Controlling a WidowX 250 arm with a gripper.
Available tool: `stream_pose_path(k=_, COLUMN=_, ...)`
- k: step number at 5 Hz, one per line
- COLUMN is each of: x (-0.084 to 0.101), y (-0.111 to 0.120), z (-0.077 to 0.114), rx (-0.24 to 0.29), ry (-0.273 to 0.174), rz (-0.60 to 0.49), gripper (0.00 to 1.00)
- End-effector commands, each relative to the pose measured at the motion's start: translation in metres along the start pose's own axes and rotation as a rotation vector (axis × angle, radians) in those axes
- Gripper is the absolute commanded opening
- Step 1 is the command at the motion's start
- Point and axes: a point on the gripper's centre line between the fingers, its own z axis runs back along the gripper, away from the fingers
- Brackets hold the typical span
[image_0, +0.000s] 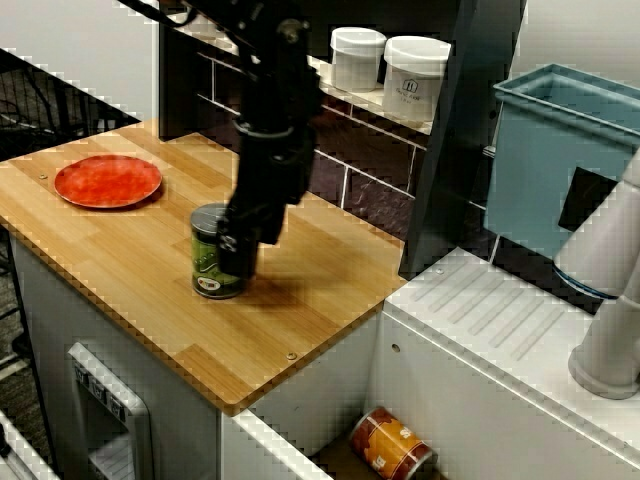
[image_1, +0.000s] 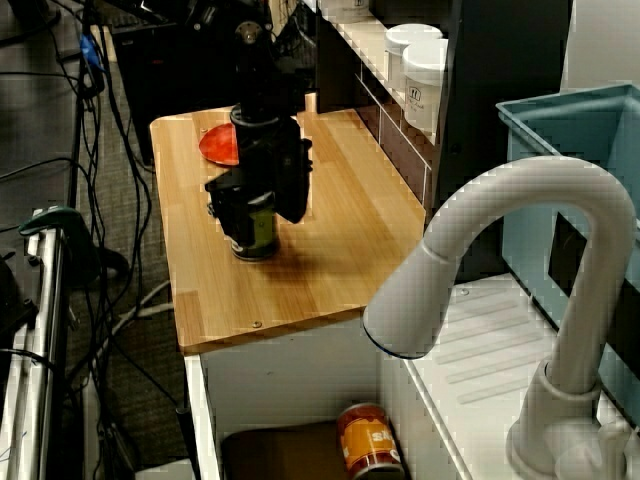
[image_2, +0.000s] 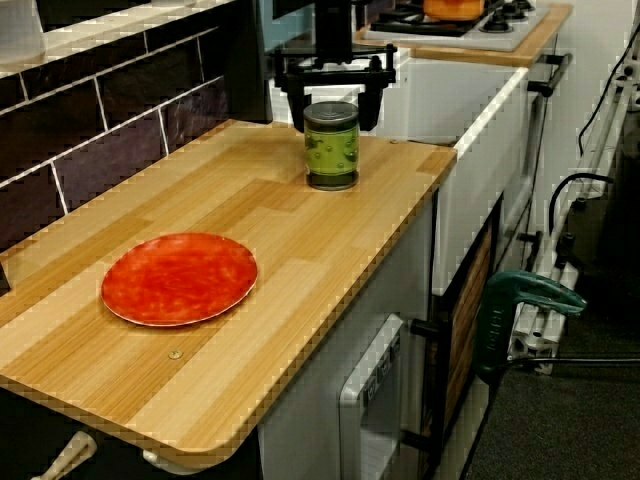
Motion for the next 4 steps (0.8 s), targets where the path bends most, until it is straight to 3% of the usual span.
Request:
stream_pose_path(k=1, x=-0.028, y=0.008, z=0.022, rx=0.005, ry=-0.055, rz=-0.123, gripper=1.00)
stream_pose_path(k=2, x=-0.042, y=0.011, z=0.023, rx=-0.020, ry=-0.056, rz=-0.184, gripper=1.00)
stream_pose_path(k=3, x=-0.051, y=0.014, z=0.024, rx=-0.006, ry=-0.031, rz=-0.180, gripper=1.00)
stream_pose_path(k=4, x=-0.061, y=0.019, z=0.029, rx=-0.003, ry=-0.043, rz=-0.164, gripper=1.00)
